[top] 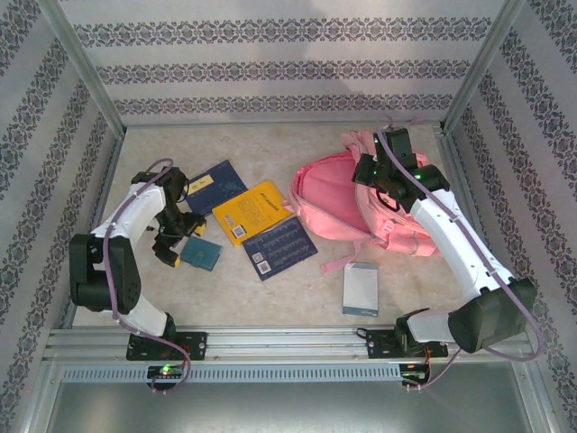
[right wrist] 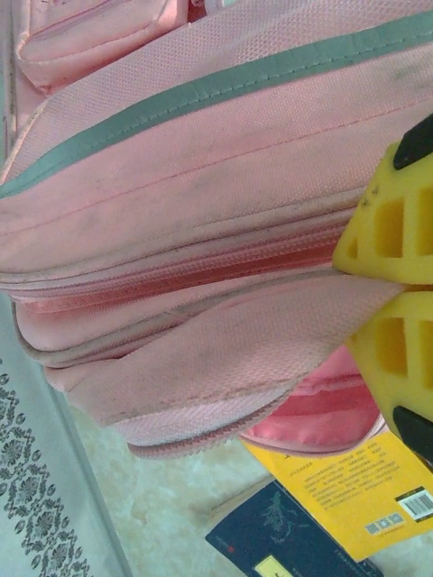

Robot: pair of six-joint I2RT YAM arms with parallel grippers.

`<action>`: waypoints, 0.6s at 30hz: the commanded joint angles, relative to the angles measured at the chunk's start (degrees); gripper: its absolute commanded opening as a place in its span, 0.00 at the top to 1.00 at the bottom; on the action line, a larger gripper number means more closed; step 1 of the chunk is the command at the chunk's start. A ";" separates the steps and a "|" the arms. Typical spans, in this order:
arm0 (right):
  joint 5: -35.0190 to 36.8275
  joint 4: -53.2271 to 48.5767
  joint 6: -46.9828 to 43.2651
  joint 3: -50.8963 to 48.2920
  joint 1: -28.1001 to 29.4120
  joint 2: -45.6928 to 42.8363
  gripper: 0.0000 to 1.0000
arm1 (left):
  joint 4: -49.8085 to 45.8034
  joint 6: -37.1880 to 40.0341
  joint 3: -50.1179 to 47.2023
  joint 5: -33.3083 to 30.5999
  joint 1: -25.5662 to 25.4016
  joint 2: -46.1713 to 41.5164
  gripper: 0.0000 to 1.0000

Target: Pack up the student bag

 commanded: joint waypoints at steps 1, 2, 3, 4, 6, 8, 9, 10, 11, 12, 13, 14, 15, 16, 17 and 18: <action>3.99 -1.08 -0.15 -0.28 0.32 -2.43 1.00 | 2.74 -2.92 -0.56 1.48 0.42 0.81 0.05; 3.80 -1.02 -0.07 -0.71 0.39 -2.78 1.00 | 3.93 -3.17 -0.82 1.61 0.35 1.16 0.07; 3.71 -0.95 -0.09 -1.22 0.37 -3.20 1.00 | 4.69 -3.28 -0.87 1.60 0.40 1.60 0.08; 3.66 -0.84 -0.09 -1.64 0.37 -3.52 1.00 | 4.96 -3.46 -0.83 1.48 0.35 2.05 0.09; 3.72 -0.85 -0.15 -2.45 0.34 -4.30 1.00 | 6.09 -3.47 -0.77 1.78 0.35 3.36 0.10; 3.53 -0.87 -0.23 -2.81 0.27 -4.81 1.00 | 6.70 -3.45 -0.78 2.13 0.35 4.79 0.11; 3.45 -0.86 -0.24 -2.94 0.27 -5.02 1.00 | 7.32 -3.32 -0.87 2.43 0.32 5.68 0.11; 3.36 -0.88 -0.24 -3.00 0.17 -5.19 1.00 | 7.60 -3.29 -0.96 2.54 0.27 6.34 0.12; 3.33 -0.85 -0.44 -3.03 0.14 -5.36 1.00 | 7.94 -3.04 -1.00 2.50 0.27 6.99 0.12; 3.24 -0.89 -0.49 -3.08 0.04 -5.46 1.00 | 8.65 -2.82 -1.03 2.47 0.28 7.58 0.12; 3.03 -0.83 -0.50 -3.15 -0.05 -5.60 1.00 | 9.14 -2.56 -1.00 2.58 0.28 8.05 0.12; 2.70 -0.84 -0.49 -3.29 -0.26 -5.63 1.00 | 9.40 -2.26 -0.64 2.63 0.23 8.59 0.12; 2.35 -0.86 -0.36 -3.38 -0.34 -5.69 1.00 | 9.46 -1.93 -0.10 2.44 0.10 9.06 0.12; 2.19 -0.83 -0.27 -3.51 -0.49 -5.73 1.00 | 9.41 -1.65 0.38 2.26 -0.04 9.48 0.12; 2.08 -0.74 -0.28 -3.73 -0.58 -5.82 1.00 | 9.30 -1.53 1.09 2.00 -0.25 9.92 0.12; 2.25 -0.74 -0.26 -3.91 -0.61 -5.87 1.00 | 9.13 -1.35 1.67 1.75 -0.55 10.37 0.12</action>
